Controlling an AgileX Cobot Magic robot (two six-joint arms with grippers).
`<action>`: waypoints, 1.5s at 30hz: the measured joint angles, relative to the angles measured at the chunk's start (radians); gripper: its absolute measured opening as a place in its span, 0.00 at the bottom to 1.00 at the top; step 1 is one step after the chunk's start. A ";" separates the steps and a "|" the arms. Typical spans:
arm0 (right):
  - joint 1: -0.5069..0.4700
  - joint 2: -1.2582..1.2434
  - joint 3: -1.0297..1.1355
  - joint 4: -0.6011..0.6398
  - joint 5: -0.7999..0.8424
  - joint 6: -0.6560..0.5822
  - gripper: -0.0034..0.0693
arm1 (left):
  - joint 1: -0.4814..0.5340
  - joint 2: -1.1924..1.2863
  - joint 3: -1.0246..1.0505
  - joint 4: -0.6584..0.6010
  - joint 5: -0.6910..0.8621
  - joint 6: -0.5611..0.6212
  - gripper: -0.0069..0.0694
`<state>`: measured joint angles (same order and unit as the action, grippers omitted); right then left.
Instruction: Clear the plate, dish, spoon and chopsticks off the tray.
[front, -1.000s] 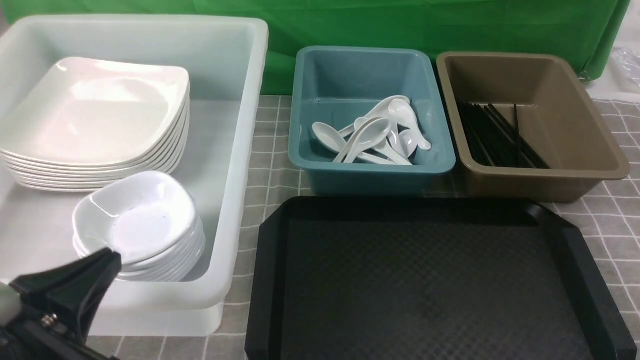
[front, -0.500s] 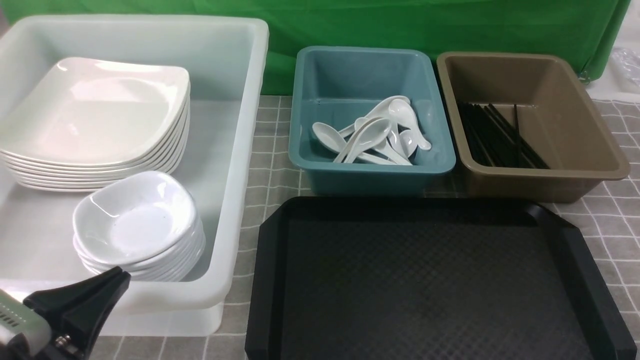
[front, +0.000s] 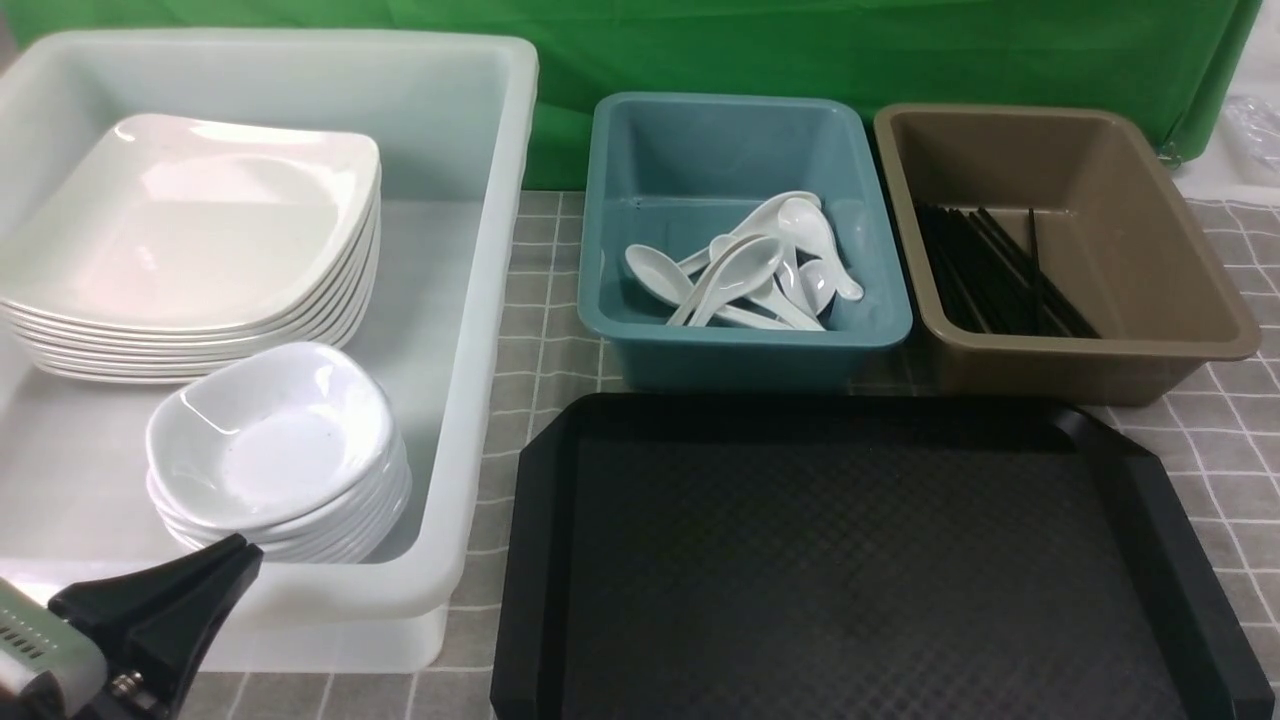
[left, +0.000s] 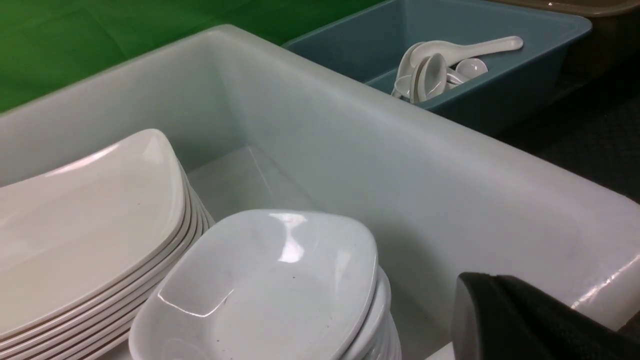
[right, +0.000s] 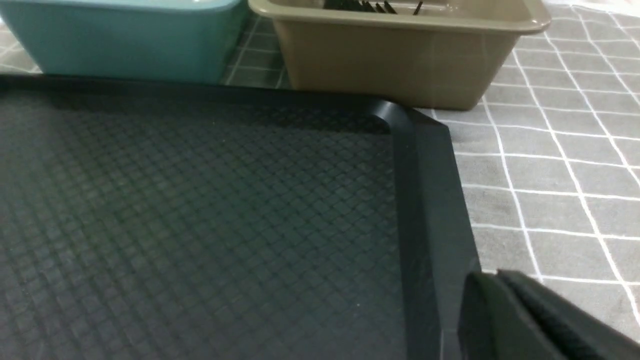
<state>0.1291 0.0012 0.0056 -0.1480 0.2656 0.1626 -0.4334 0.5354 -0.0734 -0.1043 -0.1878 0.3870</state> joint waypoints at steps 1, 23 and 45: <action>0.000 0.000 0.000 0.000 0.001 0.004 0.08 | 0.000 0.000 0.000 0.000 0.000 0.000 0.11; 0.000 0.000 0.000 0.000 0.003 0.006 0.18 | 0.000 -0.001 0.000 0.000 -0.004 0.001 0.11; 0.000 0.000 0.000 0.000 0.003 0.009 0.25 | 0.572 -0.535 0.081 -0.212 0.428 -0.051 0.11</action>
<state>0.1291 0.0012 0.0056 -0.1477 0.2684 0.1719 0.1389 0.0000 0.0074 -0.3160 0.2403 0.3356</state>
